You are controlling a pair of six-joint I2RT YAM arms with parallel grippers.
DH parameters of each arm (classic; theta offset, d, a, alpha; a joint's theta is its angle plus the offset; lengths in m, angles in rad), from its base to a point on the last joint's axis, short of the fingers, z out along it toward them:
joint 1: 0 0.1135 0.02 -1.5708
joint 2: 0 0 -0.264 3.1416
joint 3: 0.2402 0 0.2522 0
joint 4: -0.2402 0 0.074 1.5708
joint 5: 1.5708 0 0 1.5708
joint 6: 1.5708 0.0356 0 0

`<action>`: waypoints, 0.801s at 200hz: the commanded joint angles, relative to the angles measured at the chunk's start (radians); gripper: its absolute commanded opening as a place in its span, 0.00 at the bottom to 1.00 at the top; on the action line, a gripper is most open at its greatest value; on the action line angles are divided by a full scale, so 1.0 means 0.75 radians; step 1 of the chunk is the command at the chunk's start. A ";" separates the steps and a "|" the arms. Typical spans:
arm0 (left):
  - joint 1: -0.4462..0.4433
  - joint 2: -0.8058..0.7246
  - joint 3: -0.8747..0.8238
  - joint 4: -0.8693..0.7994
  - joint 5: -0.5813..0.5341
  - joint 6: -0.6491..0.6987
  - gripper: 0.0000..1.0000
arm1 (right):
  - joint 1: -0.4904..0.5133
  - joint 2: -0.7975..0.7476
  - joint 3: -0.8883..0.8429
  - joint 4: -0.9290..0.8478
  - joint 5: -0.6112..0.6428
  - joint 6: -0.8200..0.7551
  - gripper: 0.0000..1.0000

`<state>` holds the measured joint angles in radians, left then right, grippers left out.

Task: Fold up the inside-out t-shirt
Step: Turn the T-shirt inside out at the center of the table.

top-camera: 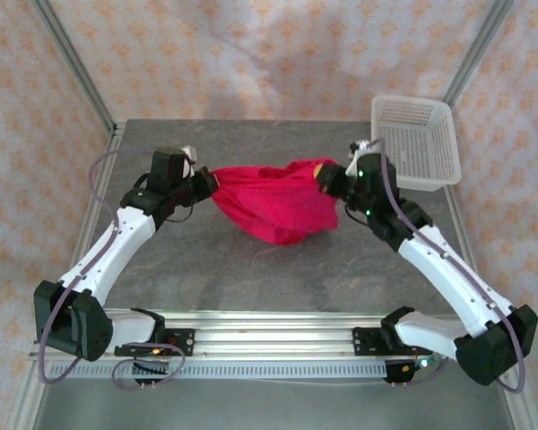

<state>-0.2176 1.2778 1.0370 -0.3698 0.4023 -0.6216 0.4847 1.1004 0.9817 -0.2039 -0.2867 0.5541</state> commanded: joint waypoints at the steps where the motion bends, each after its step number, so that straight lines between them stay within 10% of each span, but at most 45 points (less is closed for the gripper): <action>1: -0.005 0.031 -0.117 0.071 -0.134 -0.058 0.00 | -0.047 0.008 -0.316 0.300 -0.028 0.086 0.00; 32: -0.120 0.106 -0.099 0.064 -0.178 -0.002 0.00 | -0.049 0.085 -0.535 0.305 -0.005 0.133 0.04; 76: -0.288 0.093 0.058 -0.065 -0.303 0.219 0.53 | -0.046 0.103 -0.492 0.281 -0.084 0.058 0.00; 160: -0.534 0.496 0.428 -0.131 -0.303 0.264 0.61 | -0.044 0.090 -0.486 0.317 -0.144 0.028 0.00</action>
<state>-0.5896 1.5223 1.2308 -0.3931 0.2272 -0.4755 0.4526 1.1900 0.5991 -0.0059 -0.3801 0.5976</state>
